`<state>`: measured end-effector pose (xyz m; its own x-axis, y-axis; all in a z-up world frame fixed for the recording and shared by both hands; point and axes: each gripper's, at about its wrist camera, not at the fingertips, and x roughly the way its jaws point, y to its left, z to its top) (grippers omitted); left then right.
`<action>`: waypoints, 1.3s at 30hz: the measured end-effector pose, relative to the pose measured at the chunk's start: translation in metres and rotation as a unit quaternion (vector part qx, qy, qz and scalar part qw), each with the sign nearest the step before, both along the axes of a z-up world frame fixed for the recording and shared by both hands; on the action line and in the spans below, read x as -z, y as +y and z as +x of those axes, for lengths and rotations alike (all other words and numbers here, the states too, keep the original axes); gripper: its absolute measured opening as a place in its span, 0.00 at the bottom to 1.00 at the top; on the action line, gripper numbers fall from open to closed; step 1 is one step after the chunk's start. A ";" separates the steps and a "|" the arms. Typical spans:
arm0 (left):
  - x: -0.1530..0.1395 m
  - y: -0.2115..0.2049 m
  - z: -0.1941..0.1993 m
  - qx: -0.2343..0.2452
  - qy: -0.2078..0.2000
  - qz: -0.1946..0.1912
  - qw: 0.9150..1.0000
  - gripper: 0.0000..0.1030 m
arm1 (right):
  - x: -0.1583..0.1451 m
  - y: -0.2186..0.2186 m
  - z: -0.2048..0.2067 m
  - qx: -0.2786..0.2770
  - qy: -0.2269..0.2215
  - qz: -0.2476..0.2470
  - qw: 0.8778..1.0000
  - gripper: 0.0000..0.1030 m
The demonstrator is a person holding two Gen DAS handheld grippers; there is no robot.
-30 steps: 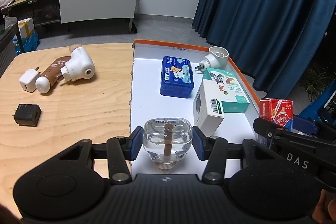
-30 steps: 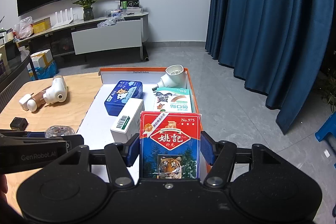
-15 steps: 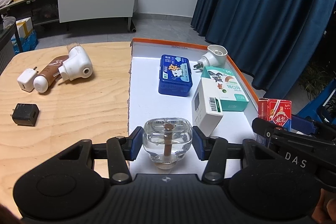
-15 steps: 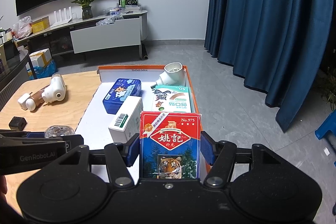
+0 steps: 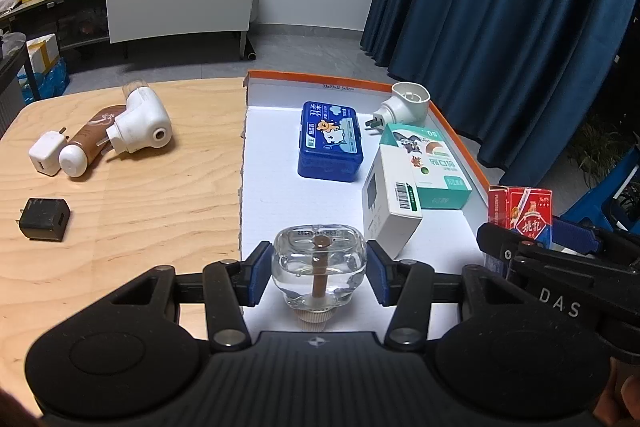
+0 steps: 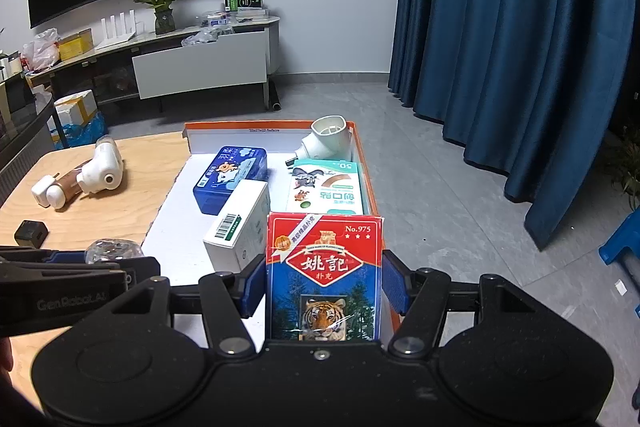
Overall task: Organize rigid objects
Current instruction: 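Carry the glass bottle with the left gripper while the right carries the card box over the lid, then lower the red-blue card box into the lid beside the teal box and open the right gripper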
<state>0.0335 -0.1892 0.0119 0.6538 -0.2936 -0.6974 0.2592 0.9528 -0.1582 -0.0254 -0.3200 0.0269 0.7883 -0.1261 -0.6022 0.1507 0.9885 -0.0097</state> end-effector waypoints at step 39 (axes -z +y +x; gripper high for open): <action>0.005 -0.003 0.002 0.010 0.006 -0.001 1.000 0.49 | 0.008 0.002 0.005 -0.004 0.016 0.009 1.000 0.70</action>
<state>0.0355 -0.1917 0.0065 0.6394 -0.3073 -0.7048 0.2762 0.9473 -0.1624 -0.0203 -0.3179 0.0187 0.7702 -0.1081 -0.6286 0.1417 0.9899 0.0034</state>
